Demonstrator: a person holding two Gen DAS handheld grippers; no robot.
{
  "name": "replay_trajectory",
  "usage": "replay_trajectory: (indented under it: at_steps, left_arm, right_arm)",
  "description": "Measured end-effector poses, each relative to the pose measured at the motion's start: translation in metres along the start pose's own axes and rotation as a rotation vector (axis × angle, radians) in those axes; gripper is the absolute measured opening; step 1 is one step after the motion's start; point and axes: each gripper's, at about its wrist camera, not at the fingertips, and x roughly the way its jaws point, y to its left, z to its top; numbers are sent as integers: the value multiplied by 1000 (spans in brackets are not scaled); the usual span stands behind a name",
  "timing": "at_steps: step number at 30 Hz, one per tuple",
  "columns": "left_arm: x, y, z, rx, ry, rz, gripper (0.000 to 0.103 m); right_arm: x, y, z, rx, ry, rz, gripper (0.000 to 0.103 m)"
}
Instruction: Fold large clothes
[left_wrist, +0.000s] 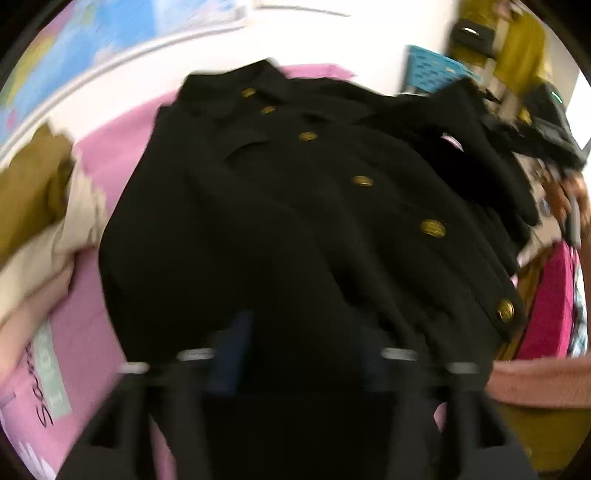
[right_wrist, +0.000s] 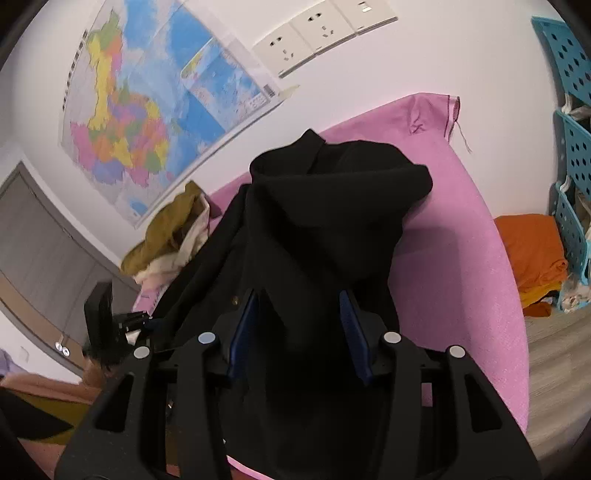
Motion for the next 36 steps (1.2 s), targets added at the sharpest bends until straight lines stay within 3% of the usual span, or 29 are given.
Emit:
replay_trajectory:
  at_steps: [1,2,5,8,10,12,14,16,17,20,22,25,26,29,32,35,36]
  left_arm:
    - [-4,9,2,-39,-10,-8,4]
    - [-13,22,6,-89,-28,-13,3]
    - [-52,55,12,-201,-129,24,3]
    - [-99,94,16,-302,-219,126,3]
    - [-128,128,15,-381,-267,232,4]
    - [-141,147,12,-418,-265,340,8]
    - [-136,164,11,-438,-203,581,13]
    - [-121,167,10,-439,-125,777,29]
    - [-117,165,10,-433,-117,782,29]
    - [-119,147,9,-410,-218,588,33]
    - [-129,125,11,-344,-308,489,48]
    - [-135,101,16,-273,-377,359,56]
    - [-134,91,20,-245,-382,292,56]
    - [-118,62,36,-175,-370,208,58]
    - [-91,36,51,-110,-327,115,62]
    - [-54,10,64,-46,-248,35,63]
    - [-45,6,65,-30,-234,21,68]
  right_arm:
    - [1,5,0,-27,6,-1,17]
    - [0,13,2,-64,5,-2,5]
    - [-12,26,15,-102,-34,13,5]
    - [-36,36,39,-129,-114,10,5]
    - [-47,46,54,-167,-148,-2,5]
    - [-53,57,70,-195,-162,-10,5]
    - [-50,65,83,-220,-159,-8,5]
    - [-37,76,93,-248,-128,-14,5]
    - [-28,82,96,-263,-112,-12,5]
    - [6,104,101,-321,-43,-2,5]
    - [34,120,102,-357,10,23,5]
    - [87,140,93,-387,102,73,9]
    - [106,145,87,-386,141,81,15]
    - [154,147,65,-346,264,108,64]
    - [157,135,52,-325,271,132,64]
    - [127,98,53,-226,195,141,64]
    - [113,84,55,-197,150,125,64]
